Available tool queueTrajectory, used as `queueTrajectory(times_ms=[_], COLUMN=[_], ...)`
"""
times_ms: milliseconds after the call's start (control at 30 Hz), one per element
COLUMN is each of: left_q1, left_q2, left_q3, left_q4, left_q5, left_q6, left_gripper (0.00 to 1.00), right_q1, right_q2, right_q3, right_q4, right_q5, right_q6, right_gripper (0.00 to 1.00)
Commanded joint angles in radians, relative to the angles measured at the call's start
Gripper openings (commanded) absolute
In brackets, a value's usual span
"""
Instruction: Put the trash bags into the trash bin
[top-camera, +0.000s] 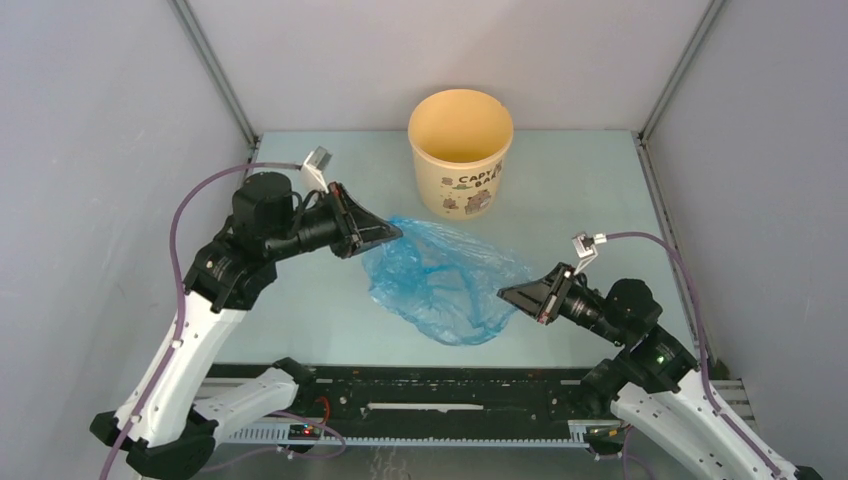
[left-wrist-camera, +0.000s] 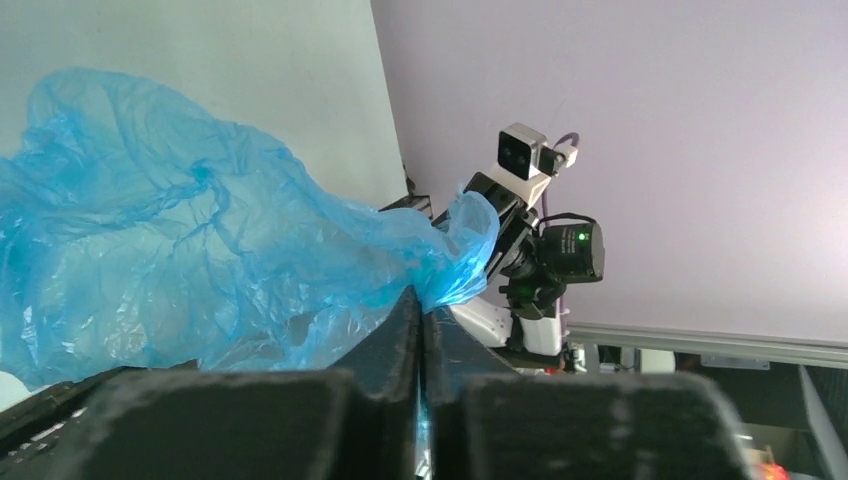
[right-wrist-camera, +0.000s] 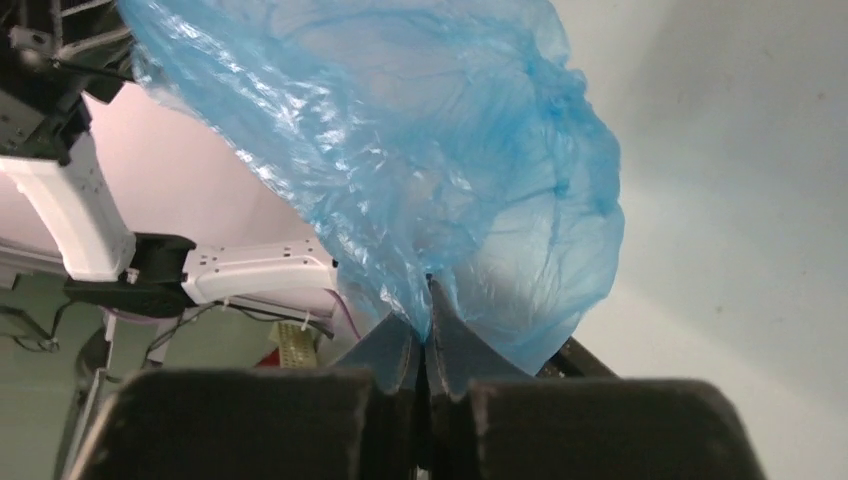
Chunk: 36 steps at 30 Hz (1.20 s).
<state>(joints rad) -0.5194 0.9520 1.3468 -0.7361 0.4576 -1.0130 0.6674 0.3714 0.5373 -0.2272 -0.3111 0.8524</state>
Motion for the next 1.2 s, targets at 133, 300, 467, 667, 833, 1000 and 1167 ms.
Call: queueTrajectory(times_ms=[133,300,467,667,833,1000,1167], left_q1=[0.019,0.019,0.016,0.016,0.016,0.017,0.016], left_q2=[-0.049,-0.152,-0.261,-0.300,-0.378,-0.469,-0.469], left_q3=[-0.026,-0.231,-0.465,-0.594,-0.702,-0.892,-1.001], left_q4=[0.007,-0.015,0.087,0.140,0.221,0.515,0.649], left_q5=[-0.054,-0.129,-0.083,-0.099,-0.075,0.015,-0.022], left_q6=[0.131,0.224,0.158,0.107,0.095,0.003,-0.068], left_gripper=[0.62,0.98,1.00,1.00,1.00,1.00,0.93], right_q1=[0.010,-0.038,-0.047,-0.070,-0.095,-0.124,-0.139], right_q2=[0.070,0.124,0.199,0.246,0.286,0.330,0.345], right_q3=[0.096,0.168,0.250,0.273,0.282,0.298,0.311], right_q4=[-0.146,-0.235,-0.285,-0.263,-0.225,-0.168,-0.155], right_q5=[0.101,0.064,0.041,0.000,-0.029,-0.067,-0.078], right_q6=[0.285,0.452,0.443,0.430,0.430,0.435,0.428], right_gripper=[0.00,0.00,0.00,0.00,0.00,0.00,0.00])
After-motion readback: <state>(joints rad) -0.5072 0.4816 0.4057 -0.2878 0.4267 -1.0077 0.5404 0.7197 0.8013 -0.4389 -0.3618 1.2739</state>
